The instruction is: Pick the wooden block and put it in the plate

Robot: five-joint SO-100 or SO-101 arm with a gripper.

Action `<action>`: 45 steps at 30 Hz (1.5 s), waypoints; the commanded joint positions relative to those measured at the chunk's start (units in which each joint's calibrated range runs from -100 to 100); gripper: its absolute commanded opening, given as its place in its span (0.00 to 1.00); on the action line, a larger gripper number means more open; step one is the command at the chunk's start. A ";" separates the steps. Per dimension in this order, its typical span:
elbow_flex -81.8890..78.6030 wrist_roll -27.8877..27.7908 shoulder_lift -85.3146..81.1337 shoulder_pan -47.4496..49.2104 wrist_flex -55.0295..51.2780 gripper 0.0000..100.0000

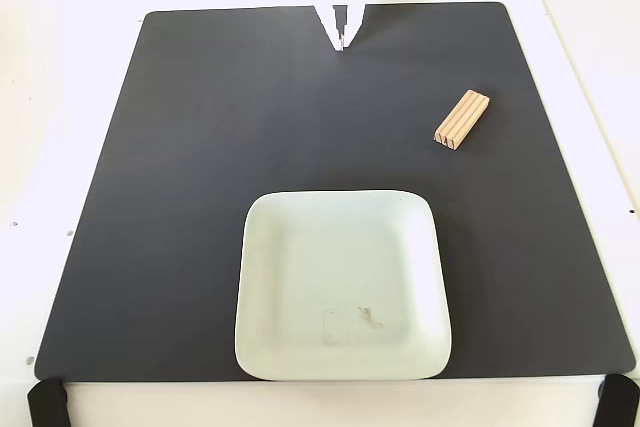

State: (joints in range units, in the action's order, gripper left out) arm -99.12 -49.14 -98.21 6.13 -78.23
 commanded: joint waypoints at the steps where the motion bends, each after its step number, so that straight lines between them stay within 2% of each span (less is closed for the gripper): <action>1: -0.25 -0.03 0.16 0.36 -0.38 0.01; 45: -0.25 -0.09 0.08 0.36 -0.38 0.01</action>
State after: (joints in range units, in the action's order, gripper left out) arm -99.12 -49.14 -98.21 6.71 -78.23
